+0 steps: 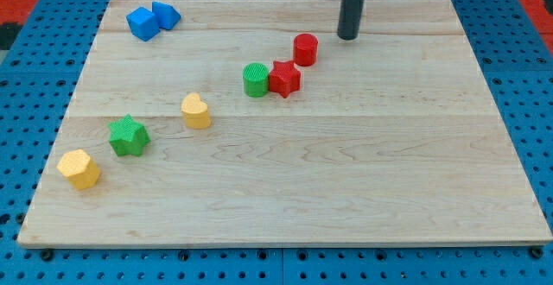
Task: Push the red circle into the blue blocks
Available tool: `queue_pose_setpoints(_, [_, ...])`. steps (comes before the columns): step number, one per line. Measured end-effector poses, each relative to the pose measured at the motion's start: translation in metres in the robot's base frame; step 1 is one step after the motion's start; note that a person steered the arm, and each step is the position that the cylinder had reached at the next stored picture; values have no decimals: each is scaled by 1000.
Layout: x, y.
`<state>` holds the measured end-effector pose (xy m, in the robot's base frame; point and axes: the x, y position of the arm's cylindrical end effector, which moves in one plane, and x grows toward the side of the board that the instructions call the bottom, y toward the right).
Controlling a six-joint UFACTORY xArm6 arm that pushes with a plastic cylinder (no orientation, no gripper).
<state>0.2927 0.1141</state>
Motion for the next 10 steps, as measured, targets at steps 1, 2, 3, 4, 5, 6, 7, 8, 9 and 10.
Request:
queue_pose_setpoints(1, [24,-60])
queue_pose_setpoints(2, [9,-164])
queue_pose_setpoints(3, [4,-185])
queue_pose_setpoints(4, [20,-133])
queue_pose_setpoints(5, [53,-175])
queue_pose_setpoints(6, [48,-246])
queue_pose_setpoints(7, [-3,-278])
queue_pose_setpoints(8, [9,-250])
queue_pose_setpoints(9, [27,-168])
queue_pose_setpoints(10, [92,-264])
